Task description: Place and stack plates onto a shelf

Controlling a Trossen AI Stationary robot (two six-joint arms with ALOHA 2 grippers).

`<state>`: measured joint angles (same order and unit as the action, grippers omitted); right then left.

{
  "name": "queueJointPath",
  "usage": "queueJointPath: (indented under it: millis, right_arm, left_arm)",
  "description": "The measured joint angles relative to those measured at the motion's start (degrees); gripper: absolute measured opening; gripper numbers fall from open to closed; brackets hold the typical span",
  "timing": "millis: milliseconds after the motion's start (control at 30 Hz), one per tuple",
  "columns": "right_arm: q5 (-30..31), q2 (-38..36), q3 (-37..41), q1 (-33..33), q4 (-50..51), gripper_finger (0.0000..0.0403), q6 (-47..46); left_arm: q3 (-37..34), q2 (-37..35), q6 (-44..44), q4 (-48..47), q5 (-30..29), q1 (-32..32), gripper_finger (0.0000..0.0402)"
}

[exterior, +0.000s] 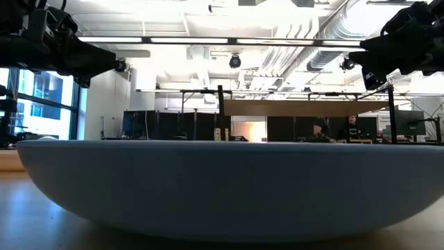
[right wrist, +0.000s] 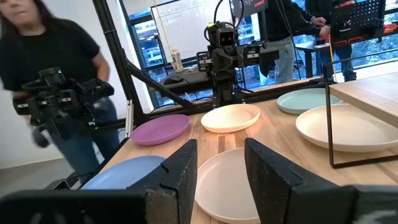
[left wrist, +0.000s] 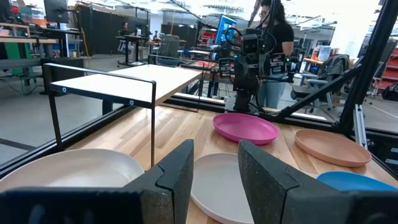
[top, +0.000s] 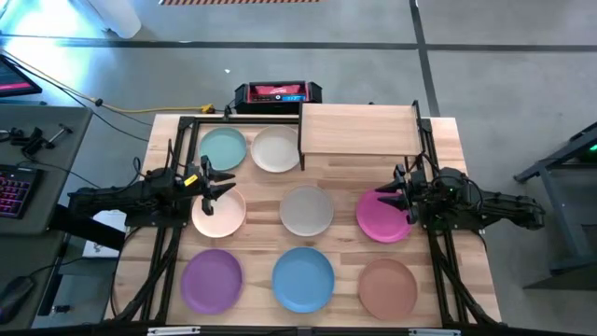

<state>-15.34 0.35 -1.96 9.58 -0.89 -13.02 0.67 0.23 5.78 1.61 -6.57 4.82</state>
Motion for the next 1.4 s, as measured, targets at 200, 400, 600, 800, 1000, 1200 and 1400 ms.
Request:
queueJointPath:
  millis: [200,400,600,800,1000,1200,1400]
  right_arm:
    - [0.0,0.0,0.0,0.0,0.0,0.0119,0.0]
    - [0.0,0.0,0.0,0.0,0.0,0.0119,0.0]
    - [0.0,0.0,0.0,0.0,0.0,0.0119,0.0]
    - [0.0,0.0,0.0,0.0,0.0,0.0119,0.0]
    - [0.0,0.0,0.0,0.0,0.0,0.0119,0.0]
    - [0.0,0.0,0.0,0.0,0.0,0.0119,0.0]
    - [0.0,0.0,0.0,0.0,0.0,0.0119,0.0]
  left_arm:
    - [0.0,0.0,0.0,0.0,0.0,0.0,0.0117]
    - [0.0,0.0,0.0,0.0,0.0,0.0,0.0117]
    - [0.0,0.0,0.0,0.0,0.0,0.0,0.0117]
    - [0.0,0.0,0.0,0.0,0.0,0.0,0.0117]
    - [0.0,0.0,0.0,0.0,0.0,0.0,0.0117]
    - [0.0,0.1,0.0,0.0,-0.9,0.0,0.0117]
    - [0.0,0.1,0.0,0.0,-0.9,0.0,0.0117]
